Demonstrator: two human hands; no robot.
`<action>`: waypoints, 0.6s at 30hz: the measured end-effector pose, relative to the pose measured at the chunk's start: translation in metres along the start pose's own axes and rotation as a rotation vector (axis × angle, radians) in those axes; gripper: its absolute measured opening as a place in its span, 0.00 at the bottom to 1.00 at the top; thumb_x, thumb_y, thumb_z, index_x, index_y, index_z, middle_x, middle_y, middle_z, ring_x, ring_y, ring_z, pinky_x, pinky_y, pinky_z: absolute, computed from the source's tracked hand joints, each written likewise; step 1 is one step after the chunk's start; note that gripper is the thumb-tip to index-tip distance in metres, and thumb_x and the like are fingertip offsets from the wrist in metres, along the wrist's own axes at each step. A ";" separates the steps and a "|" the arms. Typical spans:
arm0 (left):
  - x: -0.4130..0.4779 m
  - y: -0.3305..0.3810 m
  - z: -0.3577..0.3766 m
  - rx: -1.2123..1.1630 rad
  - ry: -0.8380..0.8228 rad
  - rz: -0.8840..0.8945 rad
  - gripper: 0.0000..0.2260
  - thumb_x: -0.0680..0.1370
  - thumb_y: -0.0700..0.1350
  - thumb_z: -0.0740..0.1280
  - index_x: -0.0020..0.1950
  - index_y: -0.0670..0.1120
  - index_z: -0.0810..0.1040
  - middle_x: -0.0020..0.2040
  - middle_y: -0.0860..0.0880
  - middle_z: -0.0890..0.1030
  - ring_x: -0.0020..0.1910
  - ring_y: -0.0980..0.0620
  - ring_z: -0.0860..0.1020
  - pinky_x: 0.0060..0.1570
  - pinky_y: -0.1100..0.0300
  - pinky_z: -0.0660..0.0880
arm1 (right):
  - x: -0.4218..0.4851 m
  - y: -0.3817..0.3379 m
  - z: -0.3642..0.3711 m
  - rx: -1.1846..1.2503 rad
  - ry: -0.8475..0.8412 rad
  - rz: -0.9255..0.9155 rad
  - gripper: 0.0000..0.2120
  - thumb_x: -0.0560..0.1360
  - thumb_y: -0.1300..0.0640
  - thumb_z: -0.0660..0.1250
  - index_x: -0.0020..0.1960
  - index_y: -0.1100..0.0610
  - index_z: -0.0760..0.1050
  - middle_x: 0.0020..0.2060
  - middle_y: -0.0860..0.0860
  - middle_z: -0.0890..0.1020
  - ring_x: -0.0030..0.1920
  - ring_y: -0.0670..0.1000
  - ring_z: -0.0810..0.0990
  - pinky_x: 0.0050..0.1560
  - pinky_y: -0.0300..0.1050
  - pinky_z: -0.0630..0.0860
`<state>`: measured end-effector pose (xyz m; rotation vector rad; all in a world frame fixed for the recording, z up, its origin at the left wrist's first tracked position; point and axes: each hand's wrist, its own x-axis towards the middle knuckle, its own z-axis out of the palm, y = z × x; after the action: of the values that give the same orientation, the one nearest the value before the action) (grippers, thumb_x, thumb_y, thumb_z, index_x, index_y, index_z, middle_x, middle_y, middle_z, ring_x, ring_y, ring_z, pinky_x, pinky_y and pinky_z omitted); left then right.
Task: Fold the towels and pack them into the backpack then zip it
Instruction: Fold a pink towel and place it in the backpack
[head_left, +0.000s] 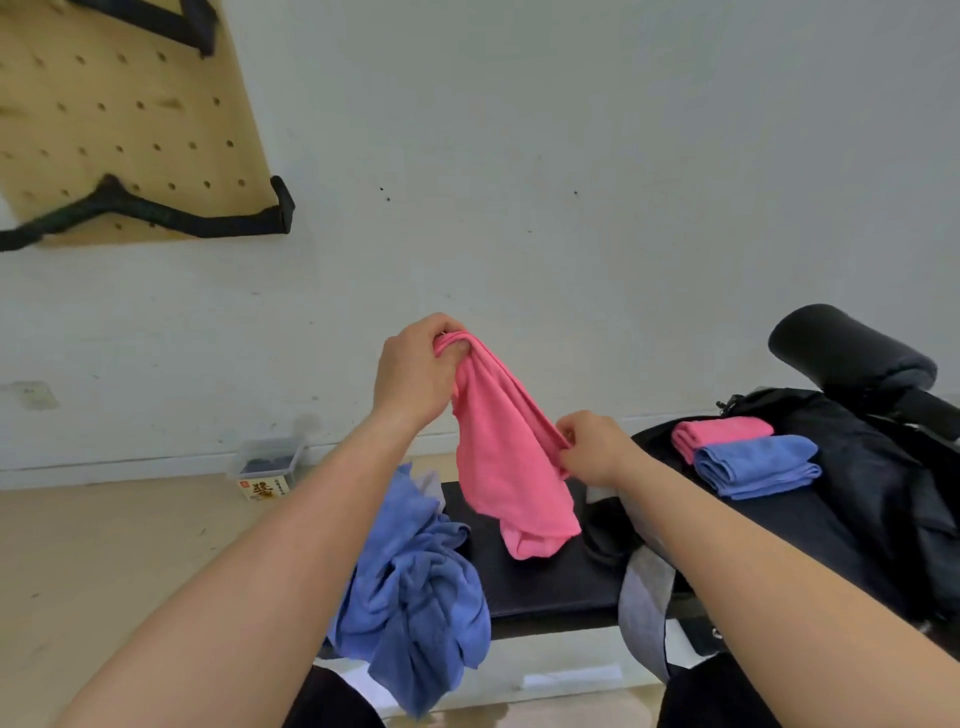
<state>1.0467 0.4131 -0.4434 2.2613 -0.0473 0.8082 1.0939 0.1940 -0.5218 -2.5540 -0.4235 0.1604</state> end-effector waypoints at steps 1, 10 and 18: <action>0.001 -0.002 -0.007 0.012 0.038 -0.014 0.06 0.77 0.42 0.67 0.45 0.52 0.80 0.42 0.57 0.81 0.44 0.55 0.78 0.44 0.64 0.69 | -0.003 0.004 -0.001 -0.021 0.005 0.013 0.10 0.69 0.63 0.62 0.44 0.55 0.80 0.37 0.52 0.85 0.43 0.53 0.83 0.43 0.44 0.78; 0.019 -0.028 -0.057 0.134 0.211 -0.125 0.05 0.78 0.45 0.66 0.49 0.50 0.82 0.48 0.50 0.84 0.48 0.47 0.80 0.45 0.59 0.70 | 0.008 -0.037 -0.109 -0.039 0.360 -0.108 0.12 0.72 0.66 0.63 0.49 0.55 0.83 0.39 0.53 0.83 0.40 0.51 0.78 0.42 0.39 0.69; 0.024 -0.033 -0.076 0.228 0.292 -0.188 0.06 0.79 0.47 0.64 0.52 0.52 0.80 0.50 0.50 0.83 0.50 0.44 0.79 0.44 0.55 0.72 | 0.013 -0.070 -0.151 -0.063 0.437 -0.221 0.05 0.74 0.49 0.71 0.42 0.49 0.79 0.36 0.45 0.78 0.42 0.51 0.78 0.43 0.46 0.75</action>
<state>1.0338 0.4913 -0.4091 2.2877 0.4058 1.0761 1.1172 0.1801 -0.3566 -2.4841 -0.5361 -0.4894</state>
